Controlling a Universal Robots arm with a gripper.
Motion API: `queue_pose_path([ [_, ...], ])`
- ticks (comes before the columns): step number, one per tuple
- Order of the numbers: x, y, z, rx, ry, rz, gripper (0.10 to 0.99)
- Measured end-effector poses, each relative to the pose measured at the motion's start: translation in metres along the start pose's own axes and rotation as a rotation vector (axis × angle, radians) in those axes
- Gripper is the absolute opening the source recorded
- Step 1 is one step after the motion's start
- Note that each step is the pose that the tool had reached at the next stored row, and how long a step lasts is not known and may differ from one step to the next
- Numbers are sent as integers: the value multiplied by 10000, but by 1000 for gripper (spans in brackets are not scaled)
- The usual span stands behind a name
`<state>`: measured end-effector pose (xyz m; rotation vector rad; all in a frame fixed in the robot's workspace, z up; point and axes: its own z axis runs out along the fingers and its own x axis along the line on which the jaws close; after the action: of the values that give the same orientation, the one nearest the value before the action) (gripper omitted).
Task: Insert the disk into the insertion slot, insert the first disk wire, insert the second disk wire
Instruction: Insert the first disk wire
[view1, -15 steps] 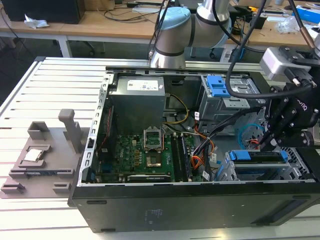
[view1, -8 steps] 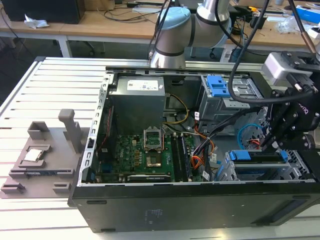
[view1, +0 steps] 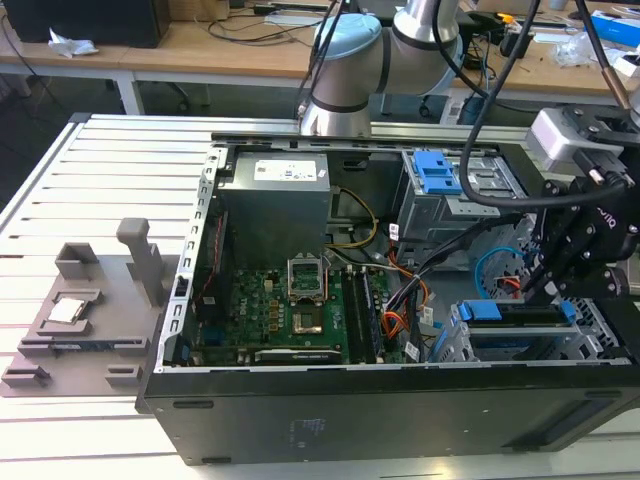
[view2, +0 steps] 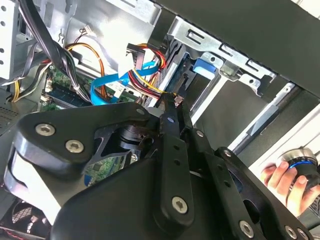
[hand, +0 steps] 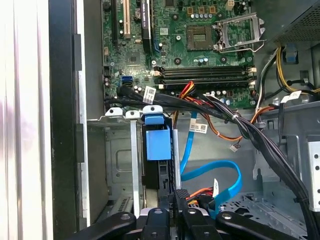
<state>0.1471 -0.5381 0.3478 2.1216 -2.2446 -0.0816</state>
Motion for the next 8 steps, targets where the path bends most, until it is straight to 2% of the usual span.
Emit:
queue_pose_path([
  [8, -2, -35, 24, -1, -2, 1, 165],
])
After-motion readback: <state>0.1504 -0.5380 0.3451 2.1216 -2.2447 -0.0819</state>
